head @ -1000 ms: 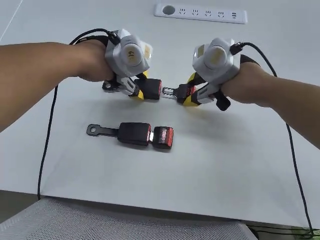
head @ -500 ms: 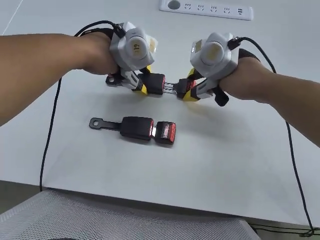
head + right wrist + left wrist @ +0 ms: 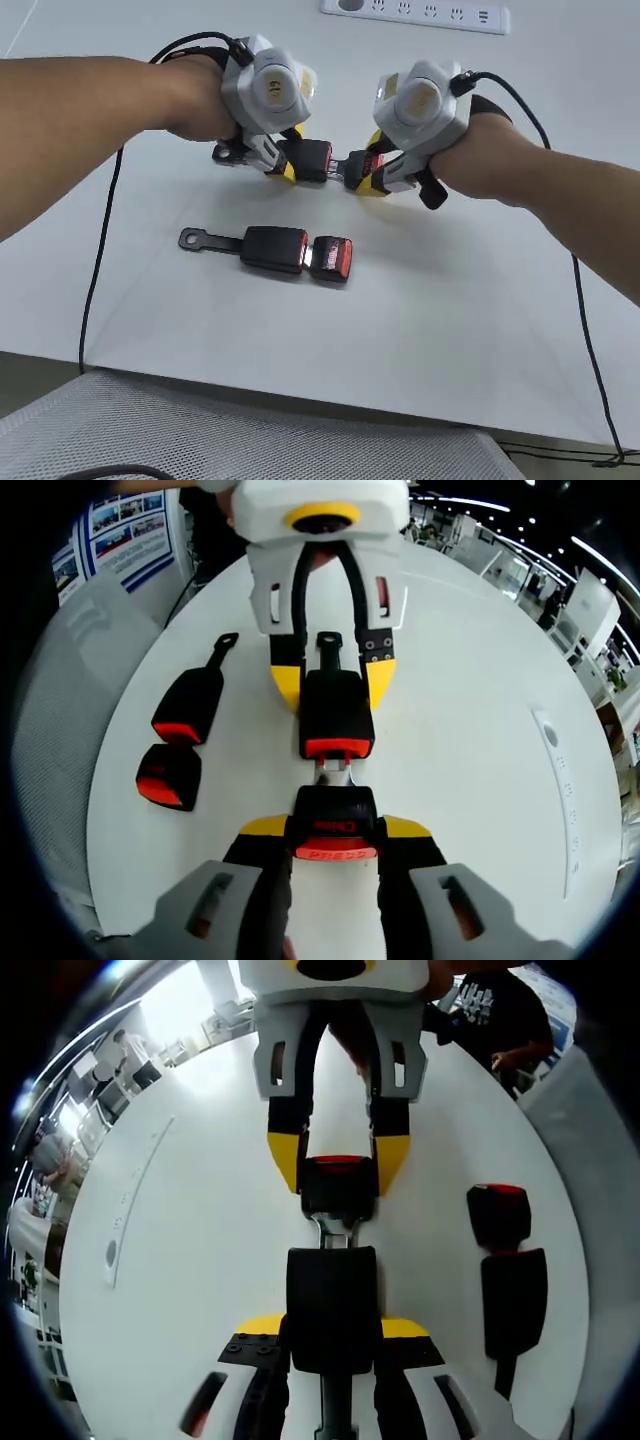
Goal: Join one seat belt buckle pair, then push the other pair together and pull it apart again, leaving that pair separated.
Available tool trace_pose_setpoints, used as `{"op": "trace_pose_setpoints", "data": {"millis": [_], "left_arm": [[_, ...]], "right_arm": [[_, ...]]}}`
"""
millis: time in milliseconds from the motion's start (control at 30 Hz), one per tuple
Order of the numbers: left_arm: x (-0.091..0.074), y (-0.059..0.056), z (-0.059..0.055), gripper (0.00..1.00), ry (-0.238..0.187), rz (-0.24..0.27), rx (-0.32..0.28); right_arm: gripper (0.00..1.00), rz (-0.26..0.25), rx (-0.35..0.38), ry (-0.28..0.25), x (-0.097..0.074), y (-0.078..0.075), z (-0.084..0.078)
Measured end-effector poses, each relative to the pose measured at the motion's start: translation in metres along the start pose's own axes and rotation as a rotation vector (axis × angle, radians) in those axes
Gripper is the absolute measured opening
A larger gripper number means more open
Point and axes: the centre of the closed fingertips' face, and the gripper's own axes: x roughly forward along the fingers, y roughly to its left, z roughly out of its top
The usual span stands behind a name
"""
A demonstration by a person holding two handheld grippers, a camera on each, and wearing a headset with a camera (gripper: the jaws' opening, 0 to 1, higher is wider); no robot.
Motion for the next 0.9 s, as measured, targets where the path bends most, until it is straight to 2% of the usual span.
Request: {"op": "trace_pose_setpoints", "data": {"millis": [200,367,533,600,900], "left_arm": [[0.0,0.001,0.001,0.32,-0.005,-0.001,0.004],[0.002,0.003,0.0,0.31,-0.014,-0.003,0.002],[0.0,0.0,0.001,0.3,-0.009,-0.009,-0.006],[0.001,0.003,0.0,0.3,-0.007,-0.011,-0.005],[-0.001,0.001,0.002,0.31,0.004,-0.003,-0.012]], "right_arm": [[0.31,0.012,-0.014,-0.019,0.0,-0.001,0.001],[0.31,0.01,-0.019,-0.013,0.001,-0.001,0.003],[0.3,0.012,-0.028,-0.017,0.002,-0.002,0.008],[0.3,0.01,-0.033,-0.022,0.006,-0.001,0.014],[0.3,-0.001,-0.025,-0.03,0.007,-0.002,0.016]]}}
